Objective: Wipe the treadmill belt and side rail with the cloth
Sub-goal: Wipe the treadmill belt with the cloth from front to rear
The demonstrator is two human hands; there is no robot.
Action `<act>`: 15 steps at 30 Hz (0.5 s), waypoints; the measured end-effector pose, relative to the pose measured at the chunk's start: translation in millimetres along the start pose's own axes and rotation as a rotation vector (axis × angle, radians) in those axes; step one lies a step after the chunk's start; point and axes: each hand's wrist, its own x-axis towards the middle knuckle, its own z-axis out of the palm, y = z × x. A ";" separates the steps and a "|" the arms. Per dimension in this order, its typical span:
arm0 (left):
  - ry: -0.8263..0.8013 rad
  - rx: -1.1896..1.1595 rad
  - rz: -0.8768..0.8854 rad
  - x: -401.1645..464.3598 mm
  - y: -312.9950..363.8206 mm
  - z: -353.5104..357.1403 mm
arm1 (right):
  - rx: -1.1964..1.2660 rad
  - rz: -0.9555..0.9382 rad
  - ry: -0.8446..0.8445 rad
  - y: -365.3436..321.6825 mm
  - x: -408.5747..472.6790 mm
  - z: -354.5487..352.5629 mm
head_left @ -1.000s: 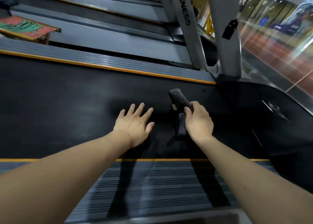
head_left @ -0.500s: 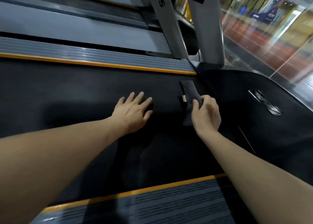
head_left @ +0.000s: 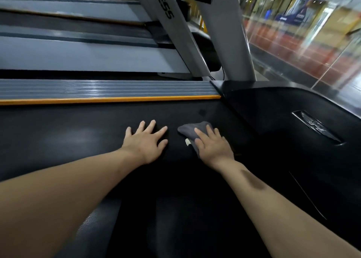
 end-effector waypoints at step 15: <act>-0.149 -0.038 -0.036 44.4 -3.9 -5.0 | -0.011 0.182 0.271 35.5 120.0 -5.4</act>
